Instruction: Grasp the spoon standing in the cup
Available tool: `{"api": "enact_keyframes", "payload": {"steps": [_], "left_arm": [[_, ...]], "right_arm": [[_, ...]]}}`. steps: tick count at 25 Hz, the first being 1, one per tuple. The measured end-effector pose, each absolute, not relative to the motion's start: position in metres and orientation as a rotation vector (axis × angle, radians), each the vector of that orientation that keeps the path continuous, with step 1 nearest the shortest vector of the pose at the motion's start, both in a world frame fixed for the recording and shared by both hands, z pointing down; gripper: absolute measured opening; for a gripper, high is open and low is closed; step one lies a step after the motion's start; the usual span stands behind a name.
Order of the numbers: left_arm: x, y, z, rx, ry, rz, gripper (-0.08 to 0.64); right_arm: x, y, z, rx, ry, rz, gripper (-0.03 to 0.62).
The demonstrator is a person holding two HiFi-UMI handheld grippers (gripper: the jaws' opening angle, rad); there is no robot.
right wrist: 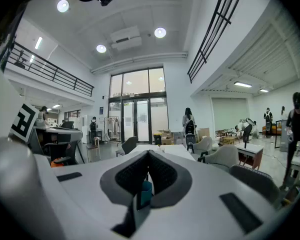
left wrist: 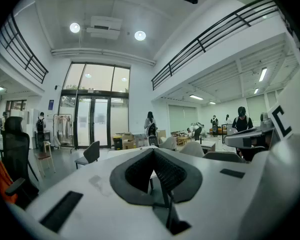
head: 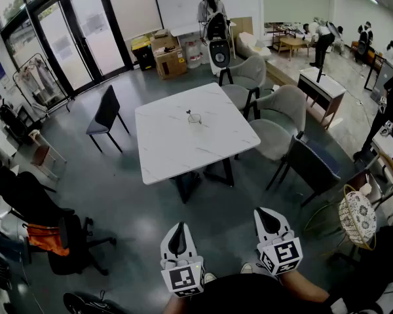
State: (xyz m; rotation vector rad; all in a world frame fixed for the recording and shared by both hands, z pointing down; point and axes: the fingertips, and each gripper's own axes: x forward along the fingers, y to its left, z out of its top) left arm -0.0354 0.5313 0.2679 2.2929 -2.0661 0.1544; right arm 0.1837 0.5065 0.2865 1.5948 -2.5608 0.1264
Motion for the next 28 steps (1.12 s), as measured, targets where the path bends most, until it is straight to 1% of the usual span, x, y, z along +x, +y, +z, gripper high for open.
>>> {"api": "enact_keyframes", "payload": {"steps": [10, 15, 21, 28], "left_arm": [[-0.025, 0.531, 0.270, 2.354, -2.031, 0.176, 0.008], [-0.020, 0.534, 0.267, 2.349, -2.011, 0.161, 0.009], [-0.006, 0.536, 0.268, 2.342, -2.002, 0.177, 0.009], [0.019, 0.536, 0.289, 2.296, -2.004, 0.243, 0.008]], "right_arm": [[0.176, 0.505, 0.282, 1.579, -2.573, 0.135, 0.063], [0.177, 0.510, 0.286, 1.557, -2.639, 0.220, 0.063], [0.199, 0.515, 0.304, 1.563, -2.583, 0.268, 0.063], [0.238, 0.510, 0.317, 1.556, -2.560, 0.311, 0.063]]}}
